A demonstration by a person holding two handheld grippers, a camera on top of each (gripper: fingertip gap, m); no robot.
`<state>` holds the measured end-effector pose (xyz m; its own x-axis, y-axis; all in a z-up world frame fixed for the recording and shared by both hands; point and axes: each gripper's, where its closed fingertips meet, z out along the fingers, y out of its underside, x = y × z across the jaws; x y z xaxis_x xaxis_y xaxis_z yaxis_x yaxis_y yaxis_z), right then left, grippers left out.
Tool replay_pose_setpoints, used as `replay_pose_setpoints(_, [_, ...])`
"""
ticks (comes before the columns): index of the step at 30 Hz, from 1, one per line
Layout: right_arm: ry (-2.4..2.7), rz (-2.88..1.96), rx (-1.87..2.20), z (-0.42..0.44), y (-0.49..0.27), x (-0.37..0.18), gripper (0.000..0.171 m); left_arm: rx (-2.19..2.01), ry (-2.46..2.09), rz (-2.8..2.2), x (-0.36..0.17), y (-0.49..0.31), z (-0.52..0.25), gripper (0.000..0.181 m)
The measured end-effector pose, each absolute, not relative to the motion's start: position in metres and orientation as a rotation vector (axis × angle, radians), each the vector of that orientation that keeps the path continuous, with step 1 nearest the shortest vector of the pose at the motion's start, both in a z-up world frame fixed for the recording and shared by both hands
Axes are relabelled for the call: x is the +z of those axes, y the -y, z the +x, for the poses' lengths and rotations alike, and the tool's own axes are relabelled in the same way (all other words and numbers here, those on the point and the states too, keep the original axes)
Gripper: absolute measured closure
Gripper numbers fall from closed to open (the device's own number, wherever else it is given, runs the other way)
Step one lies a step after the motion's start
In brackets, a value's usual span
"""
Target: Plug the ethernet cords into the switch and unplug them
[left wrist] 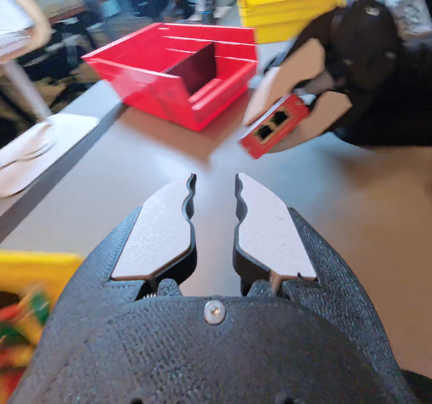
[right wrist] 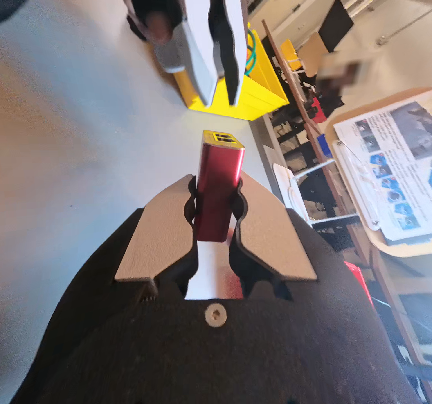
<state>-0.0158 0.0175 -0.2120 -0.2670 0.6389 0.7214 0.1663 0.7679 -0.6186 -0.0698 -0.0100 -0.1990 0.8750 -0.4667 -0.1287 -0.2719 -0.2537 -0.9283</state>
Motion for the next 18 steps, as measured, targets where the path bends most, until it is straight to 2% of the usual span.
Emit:
replay_pose_setpoints(3, [1.758,-0.660,0.482,-0.017,-0.034,-0.208,0.143,0.020,-0.245,-1.924,-0.183,0.014,-0.145,0.145])
replay_pose_setpoints(9, [1.737,-0.677,0.500,-0.017,-0.038,-0.205,0.142,0.471,0.218,-1.979,-0.141,0.075,-0.294,0.151])
replay_pose_setpoints(13, [1.752,-0.604,0.546,-0.014,-0.027,-0.204,0.142,0.554,0.286,-2.220,-0.164,0.097,-0.345,0.146])
replay_pose_setpoints(18, [1.727,-0.600,0.560,-0.013,-0.026,-0.199,0.143,0.571,0.283,-2.439,-0.205,0.100,-0.366,0.148])
